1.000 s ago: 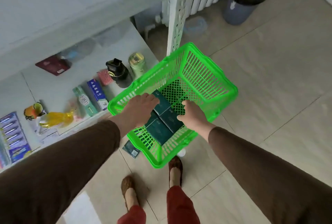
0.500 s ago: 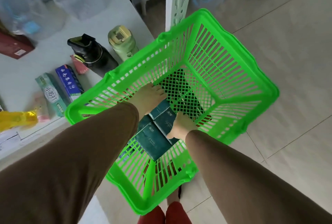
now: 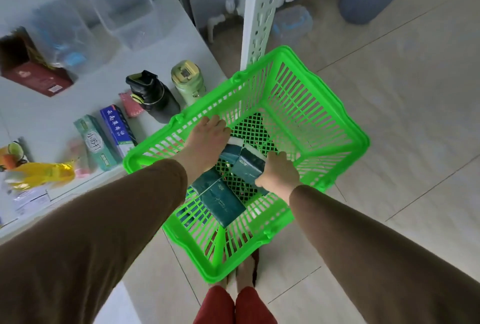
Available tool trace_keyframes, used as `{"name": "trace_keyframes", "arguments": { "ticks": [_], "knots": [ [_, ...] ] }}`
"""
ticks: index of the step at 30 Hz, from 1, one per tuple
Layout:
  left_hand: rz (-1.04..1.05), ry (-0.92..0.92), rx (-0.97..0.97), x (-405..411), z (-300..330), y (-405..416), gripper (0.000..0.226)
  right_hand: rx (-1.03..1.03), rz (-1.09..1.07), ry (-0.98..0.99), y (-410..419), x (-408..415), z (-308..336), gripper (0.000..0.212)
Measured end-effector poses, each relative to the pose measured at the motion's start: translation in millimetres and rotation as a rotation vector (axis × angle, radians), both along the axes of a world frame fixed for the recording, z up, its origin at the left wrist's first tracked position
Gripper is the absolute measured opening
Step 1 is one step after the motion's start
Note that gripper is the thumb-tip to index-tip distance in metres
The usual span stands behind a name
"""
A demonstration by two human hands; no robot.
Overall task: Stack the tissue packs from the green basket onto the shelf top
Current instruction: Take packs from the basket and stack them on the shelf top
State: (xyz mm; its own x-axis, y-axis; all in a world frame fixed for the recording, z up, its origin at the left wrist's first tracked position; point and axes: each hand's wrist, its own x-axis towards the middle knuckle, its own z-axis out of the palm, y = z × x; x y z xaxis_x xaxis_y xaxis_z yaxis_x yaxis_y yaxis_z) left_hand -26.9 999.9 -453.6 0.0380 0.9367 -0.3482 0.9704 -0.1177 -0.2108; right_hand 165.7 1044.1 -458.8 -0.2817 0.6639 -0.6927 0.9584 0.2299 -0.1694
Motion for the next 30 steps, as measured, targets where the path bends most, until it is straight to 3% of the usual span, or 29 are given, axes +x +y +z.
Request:
{"name": "trace_keyframes", "arguments": {
  "ticks": [6, 9, 16, 21, 24, 30],
  "knots": [
    [0.313, -0.276, 0.212, -30, 167, -51, 0.064, 0.16, 0.028, 0.438, 7, 17, 149, 0.056],
    [0.399, -0.388, 0.347, -56, 264, -94, 0.061, 0.189, -0.016, 0.694, -6, -2, 232, 0.062],
    [0.438, -0.343, 0.642, -152, 427, -203, 0.048, 0.204, -0.053, 1.153, -67, -108, 385, 0.069],
    [0.421, -0.21, 0.646, -255, 482, -254, 0.05, 0.116, -0.157, 1.366, -106, -212, 422, 0.062],
    [0.479, -0.253, 0.629, -315, 491, -265, 0.051, 0.095, -0.185, 1.426, -119, -277, 429, 0.053],
    [0.481, -0.214, 0.634, -419, 481, -236, 0.05, 0.107, -0.136, 1.373, -96, -374, 431, 0.055]
  ]
}}
